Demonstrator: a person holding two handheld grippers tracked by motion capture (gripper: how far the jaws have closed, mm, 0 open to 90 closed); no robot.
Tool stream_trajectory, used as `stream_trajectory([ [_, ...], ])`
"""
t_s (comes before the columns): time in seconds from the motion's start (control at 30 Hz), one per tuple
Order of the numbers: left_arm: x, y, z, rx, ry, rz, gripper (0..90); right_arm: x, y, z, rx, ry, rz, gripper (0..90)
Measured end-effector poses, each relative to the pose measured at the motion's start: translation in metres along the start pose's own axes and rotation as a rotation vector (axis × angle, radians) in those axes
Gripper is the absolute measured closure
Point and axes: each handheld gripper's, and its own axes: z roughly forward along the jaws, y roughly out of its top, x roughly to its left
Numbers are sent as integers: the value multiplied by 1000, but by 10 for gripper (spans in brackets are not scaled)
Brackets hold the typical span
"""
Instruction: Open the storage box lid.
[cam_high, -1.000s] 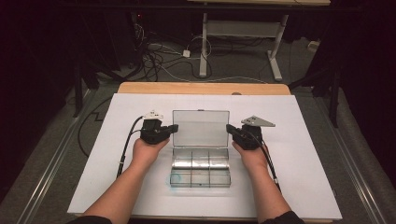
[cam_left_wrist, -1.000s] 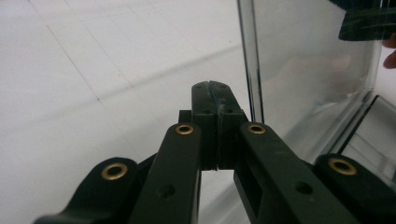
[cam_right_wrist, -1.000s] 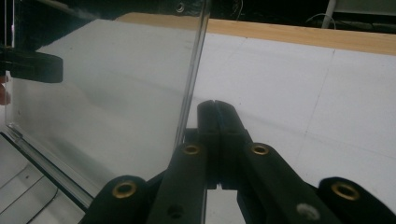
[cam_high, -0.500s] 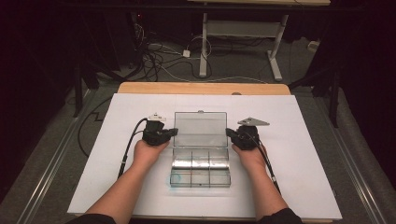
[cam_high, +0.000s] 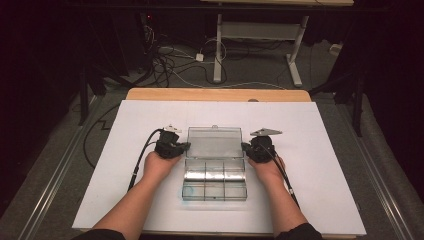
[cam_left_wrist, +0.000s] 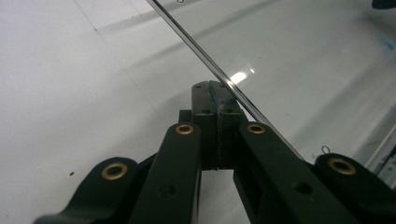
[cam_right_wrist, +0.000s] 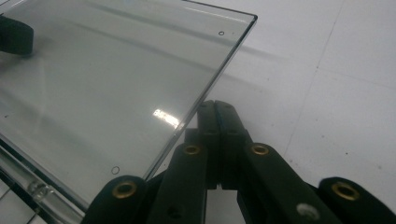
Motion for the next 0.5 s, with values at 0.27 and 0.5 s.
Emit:
stream_trajectory([
  [0.27,-2,-1,-3,28,17,22,877,2,-2,2,38,-5,-5,900],
  [0.5,-3,-5,-7,36,23,32,877,3,-3,0,61,-13,-4,900],
])
